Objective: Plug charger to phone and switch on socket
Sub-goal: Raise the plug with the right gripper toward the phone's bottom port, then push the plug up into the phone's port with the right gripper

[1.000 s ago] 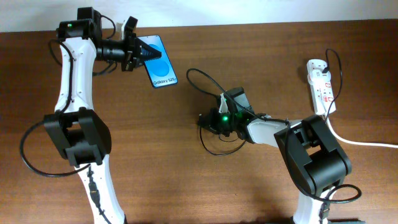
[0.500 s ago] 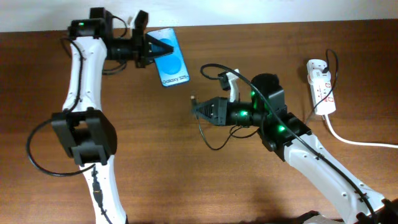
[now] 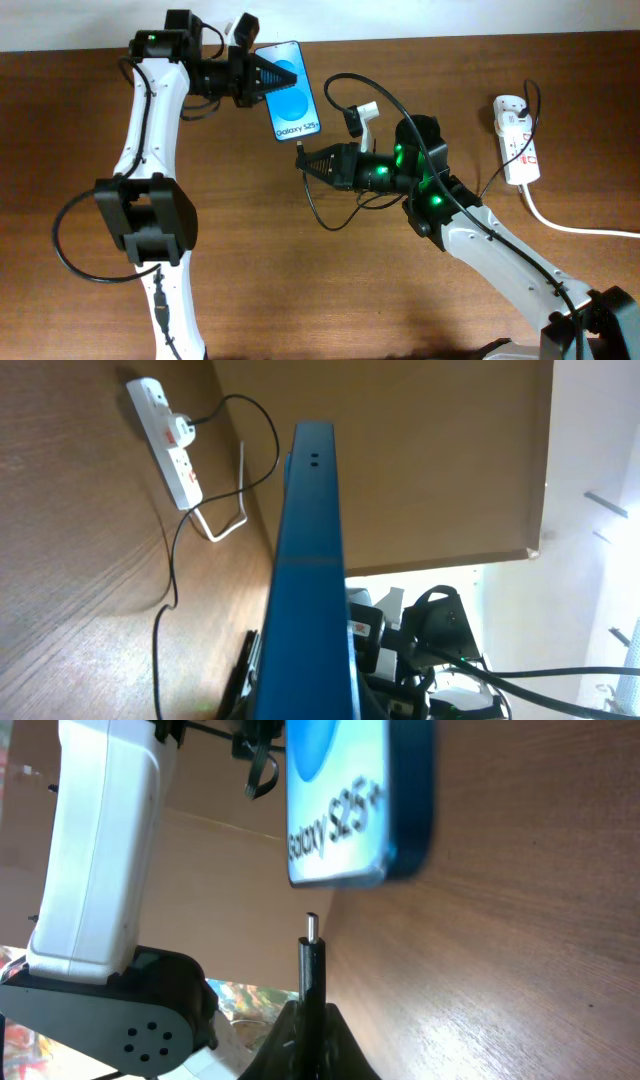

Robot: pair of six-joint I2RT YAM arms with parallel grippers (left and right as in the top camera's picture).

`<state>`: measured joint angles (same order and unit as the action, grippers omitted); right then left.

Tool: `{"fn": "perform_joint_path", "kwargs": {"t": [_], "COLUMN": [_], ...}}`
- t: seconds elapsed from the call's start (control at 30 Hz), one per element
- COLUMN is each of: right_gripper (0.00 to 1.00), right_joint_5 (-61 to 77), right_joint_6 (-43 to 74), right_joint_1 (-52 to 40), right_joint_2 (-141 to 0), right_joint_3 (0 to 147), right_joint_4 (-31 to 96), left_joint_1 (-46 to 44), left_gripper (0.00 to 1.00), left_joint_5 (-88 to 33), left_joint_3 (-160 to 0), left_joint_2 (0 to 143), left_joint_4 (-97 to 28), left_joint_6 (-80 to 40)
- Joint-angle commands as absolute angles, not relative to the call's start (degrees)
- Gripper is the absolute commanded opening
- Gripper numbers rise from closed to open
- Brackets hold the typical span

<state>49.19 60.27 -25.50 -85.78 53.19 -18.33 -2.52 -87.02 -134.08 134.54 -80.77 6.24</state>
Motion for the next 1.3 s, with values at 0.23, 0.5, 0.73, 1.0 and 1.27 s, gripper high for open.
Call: {"fn": "perform_joint_path", "kwargs": {"t": [0.23,0.5,0.73,1.0,1.27], "right_gripper": [0.04,0.04,0.04,0.04,0.04], "right_joint_5": [47.8,49.1,49.5,50.2,50.4], "right_joint_6": [60.1,59.9,59.9,59.0,59.5], "right_joint_1": [-25.8,-23.9,-23.9,-23.9,-22.4], "right_joint_2": [-86.0,-86.0,-86.0,-86.0,-86.0], "right_joint_3": [53.6,53.6,53.6,53.6,53.6], "right_joint_4": [-19.1,-19.1,-18.9,-18.9,-16.5], "left_joint_1": [-3.0,-3.0,-3.0,-3.0,-3.0], "left_gripper": [0.0,0.0,0.0,0.0,0.0], "left_joint_5": [-90.2,-90.2,-90.2,-90.2,-90.2], "left_joint_3": [-134.7,-134.7,-134.7,-134.7,-134.7], "left_joint_2": [133.8,133.8,133.8,133.8,133.8], "left_joint_4": [-82.2,-82.1,-82.1,-82.1,-82.1], "left_joint_6": [6.8,6.8,6.8,6.8,6.8]}}
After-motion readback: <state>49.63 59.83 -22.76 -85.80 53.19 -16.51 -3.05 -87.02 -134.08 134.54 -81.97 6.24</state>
